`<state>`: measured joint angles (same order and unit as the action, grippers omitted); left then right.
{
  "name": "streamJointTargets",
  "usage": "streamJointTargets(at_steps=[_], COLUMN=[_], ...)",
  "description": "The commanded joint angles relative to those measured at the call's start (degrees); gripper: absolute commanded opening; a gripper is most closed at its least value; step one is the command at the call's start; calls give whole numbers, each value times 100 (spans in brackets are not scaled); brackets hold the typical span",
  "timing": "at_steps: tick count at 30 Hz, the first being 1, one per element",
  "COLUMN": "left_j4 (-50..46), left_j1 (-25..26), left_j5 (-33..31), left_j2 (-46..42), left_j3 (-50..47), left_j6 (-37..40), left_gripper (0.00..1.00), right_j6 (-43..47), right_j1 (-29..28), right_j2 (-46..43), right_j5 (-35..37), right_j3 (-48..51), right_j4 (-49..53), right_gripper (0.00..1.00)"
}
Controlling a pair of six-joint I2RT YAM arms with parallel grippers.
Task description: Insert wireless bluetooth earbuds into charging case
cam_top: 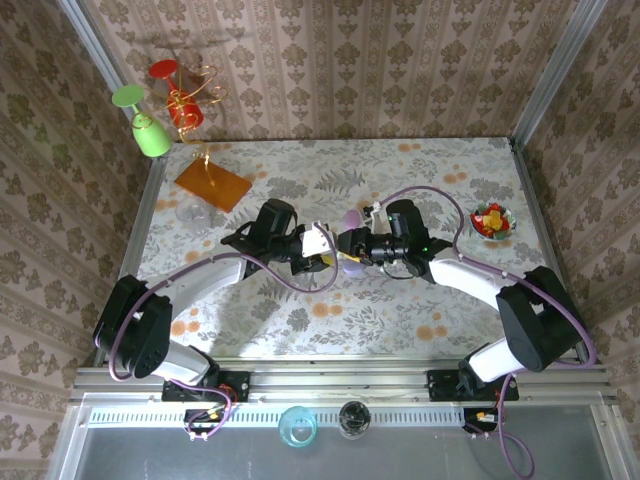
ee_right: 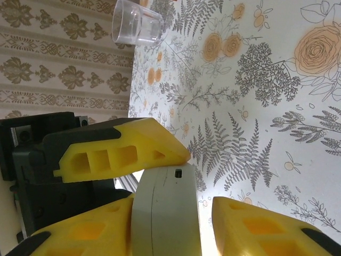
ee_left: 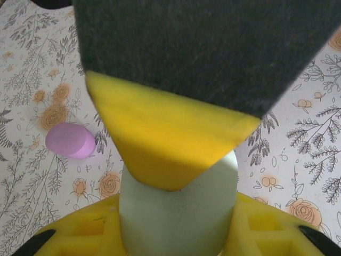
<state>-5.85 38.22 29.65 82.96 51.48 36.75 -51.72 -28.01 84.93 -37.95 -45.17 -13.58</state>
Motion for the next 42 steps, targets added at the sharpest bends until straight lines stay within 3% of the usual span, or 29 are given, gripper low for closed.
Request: streamJointTargets(at_steps=[1,5,7,10,17,21,28,36,42], left_j4=[246,554,825,1425,3548,4038,5857,7813,7967], left_j1=[31,18,-39,-166,-391,-429,-456,-580,-632], left_j5=[190,-9,-64,24,127,137,237,941,1530], left_j2=[-61,-111,-187,-410,-1156,-1367,-1401,-790,-517], left_j3=[35,-109,-261,-599,-1784,-2051,-2595,-2577,-2207], left_j6=[51,-61,-193,-525,-1751,-2215,-3084,-4041,-4343], left_gripper=[34,41,47,67,85,89,89,100,94], right_j6=[-71,-111,-223,-456,-1527,-2413,-3853,-4630,-4816], right_j1=[-29,-4,38,112,334,375,375,316,253], right_j2=[64,-118,-246,-470,-804,-720,-376,-174,-65], right_j5=[-184,-46,-45,-126,-806,-1075,-1135,-1353,-1534], right_j3=[-83,-11,42,147,448,614,715,646,527], right_j4=[-40,-21,-110,-348,-1787,-2924,-4626,-5321,-5505], right_gripper=[35,22,21,21,15,13,5,0,0])
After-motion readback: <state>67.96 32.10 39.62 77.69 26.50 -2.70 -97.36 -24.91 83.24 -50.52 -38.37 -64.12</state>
